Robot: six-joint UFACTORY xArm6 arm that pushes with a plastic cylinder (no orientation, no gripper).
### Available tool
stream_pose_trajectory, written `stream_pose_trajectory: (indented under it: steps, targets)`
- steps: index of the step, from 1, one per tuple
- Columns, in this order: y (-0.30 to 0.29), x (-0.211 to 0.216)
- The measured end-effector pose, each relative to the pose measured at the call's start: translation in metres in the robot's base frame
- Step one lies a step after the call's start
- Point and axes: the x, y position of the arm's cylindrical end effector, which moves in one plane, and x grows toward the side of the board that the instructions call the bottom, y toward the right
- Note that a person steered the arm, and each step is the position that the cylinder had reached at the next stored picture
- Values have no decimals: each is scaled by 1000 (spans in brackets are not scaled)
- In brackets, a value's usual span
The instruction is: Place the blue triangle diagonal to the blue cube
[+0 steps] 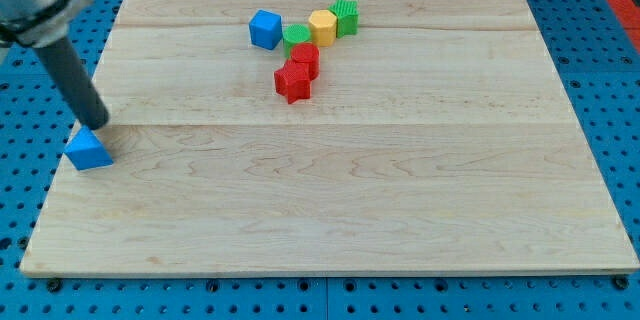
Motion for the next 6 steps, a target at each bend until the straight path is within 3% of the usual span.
stream_pose_trajectory:
  steps: [1, 2, 3, 4, 6]
  targets:
    - [3, 35]
    - [51, 47]
    - [63, 66]
    - [70, 42]
    - [107, 40]
